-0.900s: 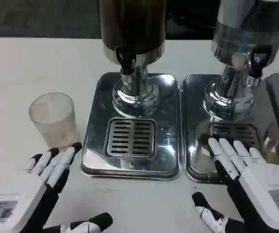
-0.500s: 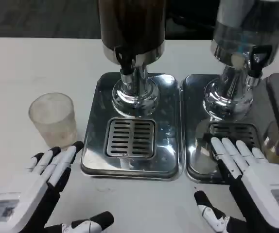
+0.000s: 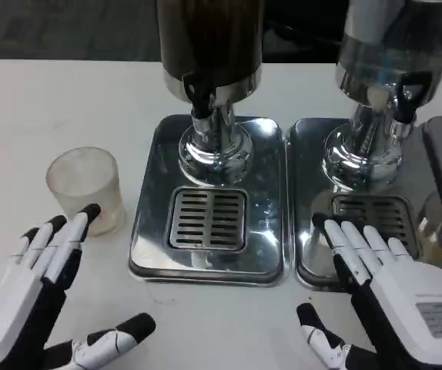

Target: Grasp the cup under the faucet to collect the drink, then remove the cup.

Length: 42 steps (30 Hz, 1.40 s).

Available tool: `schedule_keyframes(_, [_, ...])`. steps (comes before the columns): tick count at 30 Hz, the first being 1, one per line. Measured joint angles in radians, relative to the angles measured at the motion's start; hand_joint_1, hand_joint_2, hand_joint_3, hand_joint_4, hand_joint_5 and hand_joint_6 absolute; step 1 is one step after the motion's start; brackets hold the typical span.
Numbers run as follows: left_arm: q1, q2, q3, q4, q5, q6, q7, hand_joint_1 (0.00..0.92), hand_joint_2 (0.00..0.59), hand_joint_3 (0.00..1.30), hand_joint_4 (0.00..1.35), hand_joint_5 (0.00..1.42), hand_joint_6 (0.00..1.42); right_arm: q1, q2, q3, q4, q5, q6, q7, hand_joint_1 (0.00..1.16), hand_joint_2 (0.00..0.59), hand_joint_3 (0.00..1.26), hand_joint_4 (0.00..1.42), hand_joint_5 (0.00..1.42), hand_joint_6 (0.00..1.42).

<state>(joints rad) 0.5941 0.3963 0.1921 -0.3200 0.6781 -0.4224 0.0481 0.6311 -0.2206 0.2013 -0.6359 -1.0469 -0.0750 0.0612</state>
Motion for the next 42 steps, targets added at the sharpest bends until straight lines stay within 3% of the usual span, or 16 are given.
schedule_keyframes(19, [-0.194,0.043,0.031,0.288,-0.013,0.049,0.150,0.000,0.051,0.00,0.00,0.00,0.00,-0.039,-0.001,0.020,0.008,0.004,0.009,0.001,0.42,0.461,0.00,0.00,0.00,0.00])
schedule_keyframes(27, [-0.300,0.103,0.032,0.405,-0.078,0.089,0.148,0.000,0.047,0.00,0.00,0.00,0.00,-0.056,0.009,0.047,0.011,0.002,0.016,0.001,0.42,0.461,0.00,0.00,0.00,0.00])
schedule_keyframes(31, [-0.333,0.122,0.027,0.457,-0.088,0.095,0.149,0.000,0.008,0.00,0.00,0.00,0.00,-0.070,0.011,0.059,0.013,0.002,0.020,0.001,0.42,0.461,0.00,0.00,0.00,0.00])
schedule_keyframes(42, [-0.468,0.183,-0.014,0.673,-0.143,0.050,0.148,0.000,0.000,0.00,0.00,0.00,0.00,-0.109,0.015,0.097,0.040,0.003,0.023,0.001,0.42,0.461,0.00,0.00,0.00,0.00])
